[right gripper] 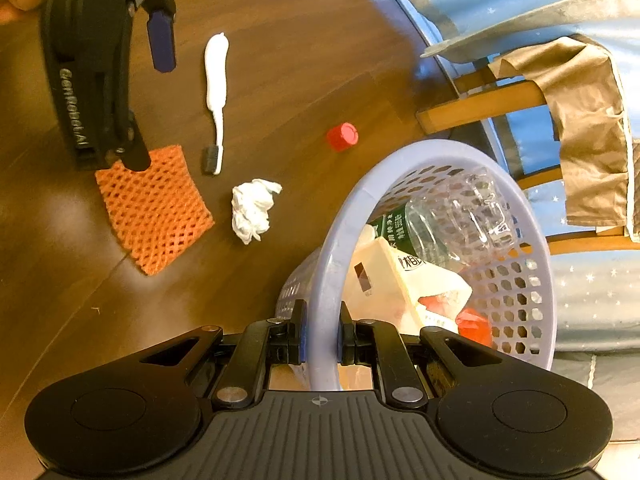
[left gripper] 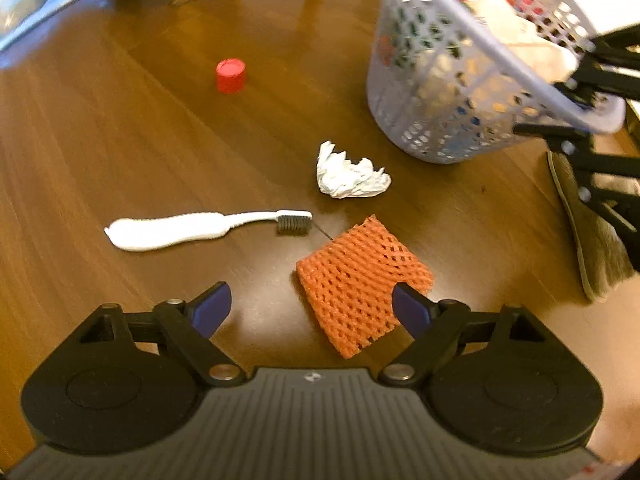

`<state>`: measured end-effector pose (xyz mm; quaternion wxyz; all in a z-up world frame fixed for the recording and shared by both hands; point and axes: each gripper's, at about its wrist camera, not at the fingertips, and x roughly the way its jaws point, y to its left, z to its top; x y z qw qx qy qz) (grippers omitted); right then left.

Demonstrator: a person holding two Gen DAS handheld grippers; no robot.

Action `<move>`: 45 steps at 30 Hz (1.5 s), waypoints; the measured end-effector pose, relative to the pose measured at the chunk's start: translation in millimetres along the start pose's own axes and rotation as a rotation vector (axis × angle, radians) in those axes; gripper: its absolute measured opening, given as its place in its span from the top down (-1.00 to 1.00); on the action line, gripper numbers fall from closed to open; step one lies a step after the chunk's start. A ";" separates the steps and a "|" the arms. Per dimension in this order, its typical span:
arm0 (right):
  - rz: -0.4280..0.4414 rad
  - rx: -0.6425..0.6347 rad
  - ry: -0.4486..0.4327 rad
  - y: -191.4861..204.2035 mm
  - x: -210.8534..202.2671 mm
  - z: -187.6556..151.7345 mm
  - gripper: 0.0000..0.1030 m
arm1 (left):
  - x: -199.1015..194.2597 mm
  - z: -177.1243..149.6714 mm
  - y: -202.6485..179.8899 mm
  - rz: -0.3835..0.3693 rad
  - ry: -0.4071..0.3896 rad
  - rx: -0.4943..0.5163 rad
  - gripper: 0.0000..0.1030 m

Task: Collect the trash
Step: 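Move the left gripper to the orange foam net and grasp it, then carry the orange net into the wastebasket and open the left gripper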

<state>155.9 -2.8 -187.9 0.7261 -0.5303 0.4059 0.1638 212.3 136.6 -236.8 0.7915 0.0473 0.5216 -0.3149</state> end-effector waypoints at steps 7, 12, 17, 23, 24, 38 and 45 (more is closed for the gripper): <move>0.004 -0.015 0.018 -0.9 10.1 3.9 0.81 | 28.8 0.0 0.3 -0.035 0.020 -0.066 -0.43; -0.001 0.001 0.035 -5.7 15.1 3.4 0.81 | 44.0 -2.6 -5.3 -0.064 0.033 -0.064 -0.26; 0.002 0.004 0.041 -4.8 15.3 5.6 0.82 | 54.7 -6.9 -4.2 -0.074 0.042 -0.073 -0.16; 0.012 0.005 0.043 -3.8 16.0 4.0 0.82 | 58.5 -8.1 0.8 -0.078 0.045 -0.084 0.26; 0.012 0.005 0.045 -4.2 16.1 3.5 0.82 | 58.9 -7.4 1.1 -0.083 0.047 -0.084 0.32; 0.022 0.001 0.053 -3.4 17.5 3.3 0.82 | 18.2 20.9 5.8 -0.062 0.043 -0.023 0.89; 0.032 -0.017 0.055 0.4 18.2 3.5 0.82 | -40.2 68.1 10.0 -0.011 -0.014 0.045 0.89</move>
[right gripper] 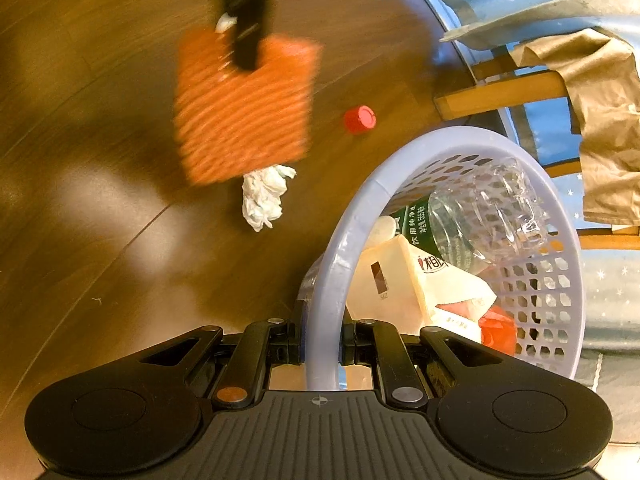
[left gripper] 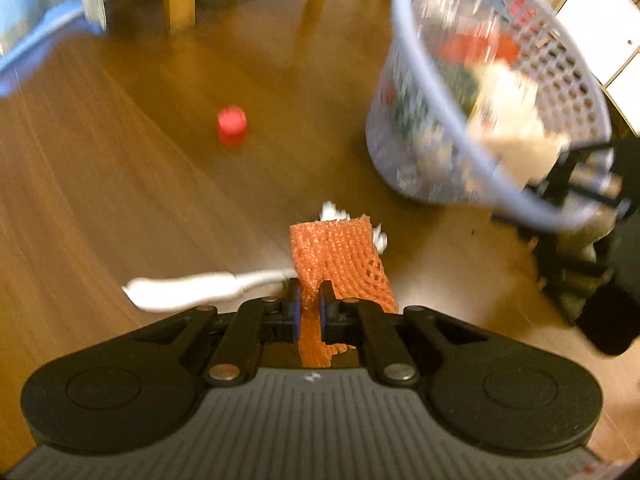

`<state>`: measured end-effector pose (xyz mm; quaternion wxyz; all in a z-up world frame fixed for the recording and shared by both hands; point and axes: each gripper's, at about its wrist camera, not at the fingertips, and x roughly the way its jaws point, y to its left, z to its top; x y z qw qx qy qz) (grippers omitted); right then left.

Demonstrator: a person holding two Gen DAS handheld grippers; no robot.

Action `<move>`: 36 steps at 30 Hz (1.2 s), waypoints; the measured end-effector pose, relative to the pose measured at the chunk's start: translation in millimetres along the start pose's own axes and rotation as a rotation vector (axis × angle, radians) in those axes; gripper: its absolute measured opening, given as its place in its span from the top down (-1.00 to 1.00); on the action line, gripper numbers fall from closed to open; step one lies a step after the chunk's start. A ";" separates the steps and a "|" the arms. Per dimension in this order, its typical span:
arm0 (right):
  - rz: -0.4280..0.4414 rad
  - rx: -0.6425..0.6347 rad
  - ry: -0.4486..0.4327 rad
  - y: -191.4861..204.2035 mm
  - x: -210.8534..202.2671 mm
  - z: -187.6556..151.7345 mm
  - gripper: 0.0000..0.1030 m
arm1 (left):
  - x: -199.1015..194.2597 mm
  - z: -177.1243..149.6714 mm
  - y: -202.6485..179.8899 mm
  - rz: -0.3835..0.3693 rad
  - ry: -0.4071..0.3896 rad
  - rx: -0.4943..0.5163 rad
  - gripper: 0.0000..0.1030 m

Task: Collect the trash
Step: 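Carry the orange net into the wastebasket and open the left gripper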

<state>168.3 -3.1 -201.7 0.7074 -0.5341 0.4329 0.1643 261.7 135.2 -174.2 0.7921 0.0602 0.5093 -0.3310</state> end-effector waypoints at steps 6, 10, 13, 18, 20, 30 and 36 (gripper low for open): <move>-0.001 0.003 0.002 -2.2 0.3 -2.3 0.82 | -59.6 35.8 -13.5 0.028 -0.057 0.083 0.89; -0.003 0.006 0.002 -2.7 0.2 -2.9 0.82 | -90.8 52.8 -27.8 0.006 -0.108 0.108 0.89; -0.006 -0.002 0.001 -1.0 0.2 -2.3 0.82 | -100.6 67.7 -40.7 -0.024 -0.151 0.113 0.89; -0.005 -0.023 0.000 5.7 0.6 -1.8 0.82 | -110.4 92.6 -61.9 -0.073 -0.223 0.142 0.89; -0.002 -0.027 0.000 7.5 -0.3 -2.2 0.82 | -111.0 100.8 -69.3 -0.084 -0.237 0.154 0.89; 0.003 -0.022 -0.001 5.0 -1.9 -1.4 0.82 | -93.8 128.6 -93.8 -0.180 -0.308 0.169 0.43; 0.000 -0.004 0.002 -0.9 -1.2 -2.5 0.82 | -92.8 123.0 -95.8 -0.158 -0.303 0.187 -0.23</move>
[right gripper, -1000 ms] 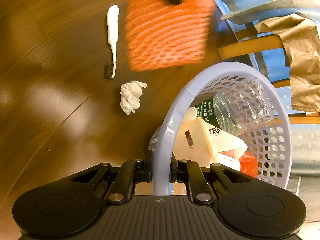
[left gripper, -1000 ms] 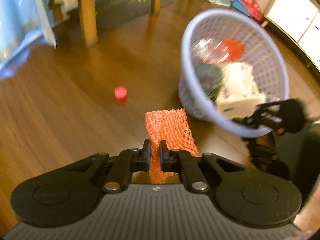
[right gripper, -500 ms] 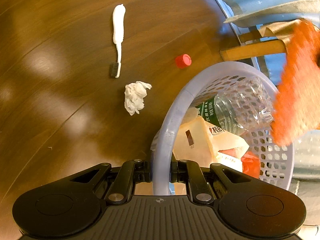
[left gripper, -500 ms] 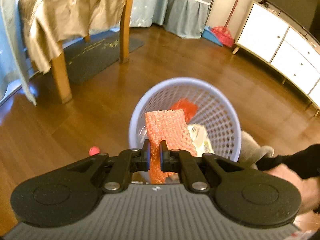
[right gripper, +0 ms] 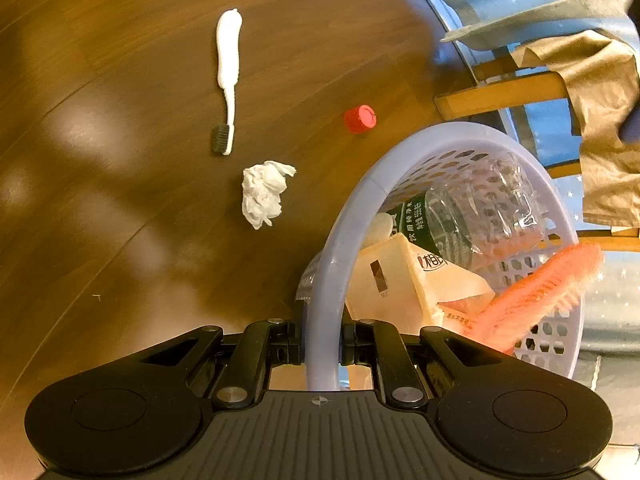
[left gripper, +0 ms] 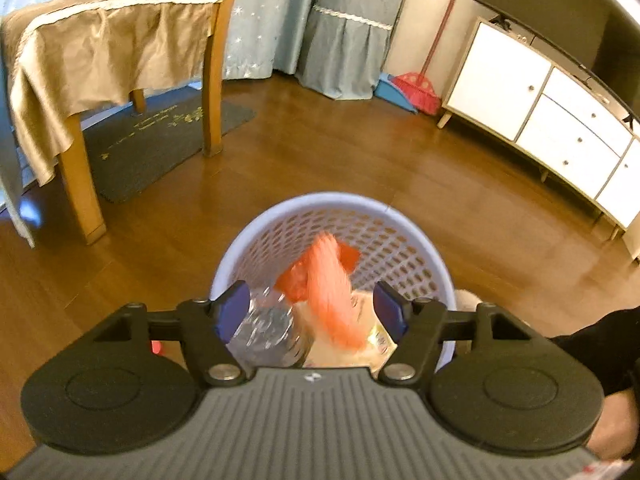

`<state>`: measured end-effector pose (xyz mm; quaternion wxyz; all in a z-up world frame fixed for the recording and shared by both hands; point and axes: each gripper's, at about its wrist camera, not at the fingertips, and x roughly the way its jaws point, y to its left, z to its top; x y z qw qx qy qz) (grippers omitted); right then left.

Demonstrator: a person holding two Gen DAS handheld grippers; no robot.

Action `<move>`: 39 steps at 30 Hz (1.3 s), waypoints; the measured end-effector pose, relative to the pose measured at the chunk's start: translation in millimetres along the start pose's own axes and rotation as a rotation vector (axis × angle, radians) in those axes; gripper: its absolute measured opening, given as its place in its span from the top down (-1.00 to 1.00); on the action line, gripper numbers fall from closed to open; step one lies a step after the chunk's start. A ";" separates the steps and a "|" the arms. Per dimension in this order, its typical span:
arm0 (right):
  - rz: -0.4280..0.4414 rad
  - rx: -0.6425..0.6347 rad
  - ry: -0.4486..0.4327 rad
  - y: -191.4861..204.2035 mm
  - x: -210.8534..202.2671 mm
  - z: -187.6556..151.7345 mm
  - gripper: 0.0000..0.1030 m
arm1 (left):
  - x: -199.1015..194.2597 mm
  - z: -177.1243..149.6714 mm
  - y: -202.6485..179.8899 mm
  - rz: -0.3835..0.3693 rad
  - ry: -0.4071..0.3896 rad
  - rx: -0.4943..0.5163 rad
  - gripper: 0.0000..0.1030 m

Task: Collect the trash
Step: 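Carry the orange net into the wastebasket and open the left gripper, then move the left gripper to the white toothbrush and grasp its handle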

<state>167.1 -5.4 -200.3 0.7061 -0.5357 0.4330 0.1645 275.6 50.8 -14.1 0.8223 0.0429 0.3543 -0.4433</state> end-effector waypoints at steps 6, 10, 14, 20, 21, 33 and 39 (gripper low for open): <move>0.001 -0.003 0.000 2.7 0.3 0.0 0.82 | -12.4 -12.6 13.5 0.032 0.026 -0.006 -0.23; 0.001 0.001 -0.002 1.2 1.0 1.3 0.82 | -19.2 -19.2 21.1 0.058 0.031 -0.014 -0.23; 0.006 0.009 -0.003 0.7 0.8 1.7 0.82 | -24.8 -26.9 26.1 0.080 0.044 -0.018 -0.23; 0.013 0.019 -0.004 -0.4 -0.2 2.6 0.82 | -30.2 -41.9 46.7 0.130 0.071 -0.049 -0.23; 0.013 0.019 -0.005 -0.8 -0.4 2.8 0.82 | -31.4 -44.4 50.1 0.138 0.075 -0.052 -0.23; 0.009 0.015 -0.011 0.7 -3.3 7.5 0.82 | -45.6 -86.6 85.9 0.228 0.143 -0.057 -0.25; 0.009 0.008 -0.015 1.6 -4.2 10.3 0.82 | -51.6 -102.9 97.7 0.264 0.167 -0.050 -0.31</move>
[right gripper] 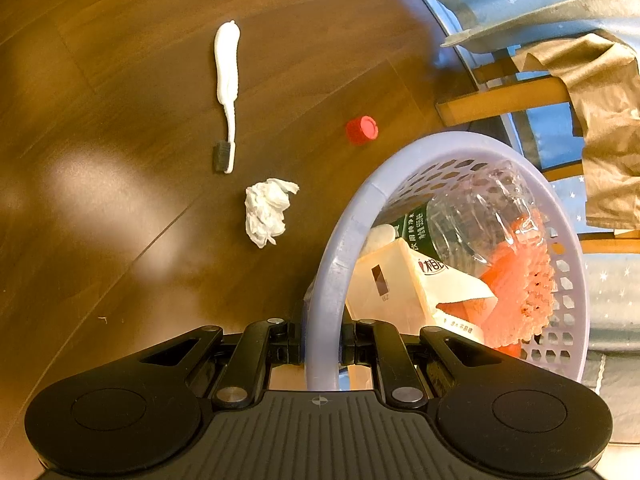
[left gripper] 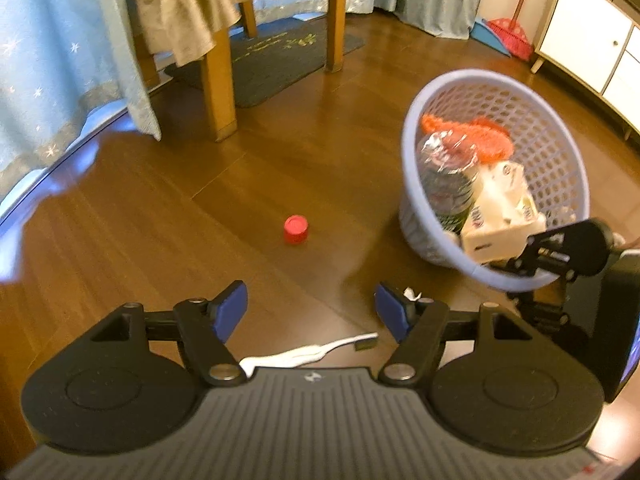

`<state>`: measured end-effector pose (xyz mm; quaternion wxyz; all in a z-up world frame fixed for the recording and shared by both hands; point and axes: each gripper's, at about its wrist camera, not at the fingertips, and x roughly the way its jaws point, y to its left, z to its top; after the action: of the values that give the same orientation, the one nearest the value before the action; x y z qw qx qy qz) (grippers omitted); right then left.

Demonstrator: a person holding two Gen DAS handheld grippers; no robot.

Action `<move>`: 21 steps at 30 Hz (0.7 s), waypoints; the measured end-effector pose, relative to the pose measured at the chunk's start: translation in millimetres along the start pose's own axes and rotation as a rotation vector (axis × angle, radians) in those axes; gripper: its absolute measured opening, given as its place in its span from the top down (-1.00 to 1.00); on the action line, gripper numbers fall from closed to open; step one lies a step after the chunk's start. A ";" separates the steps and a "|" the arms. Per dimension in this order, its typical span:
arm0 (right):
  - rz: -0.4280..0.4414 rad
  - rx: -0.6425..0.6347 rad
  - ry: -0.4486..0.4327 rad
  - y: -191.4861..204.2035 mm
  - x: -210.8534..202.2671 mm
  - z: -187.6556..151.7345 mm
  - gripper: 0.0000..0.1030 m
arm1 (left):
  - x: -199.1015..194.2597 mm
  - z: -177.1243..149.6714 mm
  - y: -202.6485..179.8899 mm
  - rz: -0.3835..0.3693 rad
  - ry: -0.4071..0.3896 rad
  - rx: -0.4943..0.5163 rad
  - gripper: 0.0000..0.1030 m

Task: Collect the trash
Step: 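Move the left gripper to the white toothbrush and grasp its handle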

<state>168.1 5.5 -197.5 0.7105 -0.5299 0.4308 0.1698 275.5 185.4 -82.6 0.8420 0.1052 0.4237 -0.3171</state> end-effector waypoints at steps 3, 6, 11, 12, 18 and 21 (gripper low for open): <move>-0.002 0.001 -0.001 0.8 -0.7 -1.0 0.82 | 1.8 -7.3 2.7 0.016 0.020 0.007 -0.31; -0.004 -0.001 -0.002 1.0 -0.5 -1.0 0.82 | 3.3 -13.3 4.6 0.023 0.032 0.011 -0.31; -0.010 -0.001 0.003 0.7 1.5 -1.5 0.82 | 7.7 -21.9 8.2 0.024 0.041 0.012 -0.39; -0.013 0.000 0.005 0.3 2.3 -1.6 0.85 | 9.8 -23.5 9.3 0.022 0.045 0.011 -0.39; -0.014 0.009 0.012 -2.4 5.9 -1.9 0.91 | 22.0 -37.1 13.5 0.007 0.077 0.017 -0.39; -0.016 0.009 0.011 -1.8 6.9 -1.2 0.92 | 29.9 -43.5 15.3 0.007 0.097 0.028 -0.39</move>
<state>172.8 2.2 -202.0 0.7117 -0.5311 0.4313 0.1594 270.0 203.3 -134.2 0.8201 0.1334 0.4591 -0.3145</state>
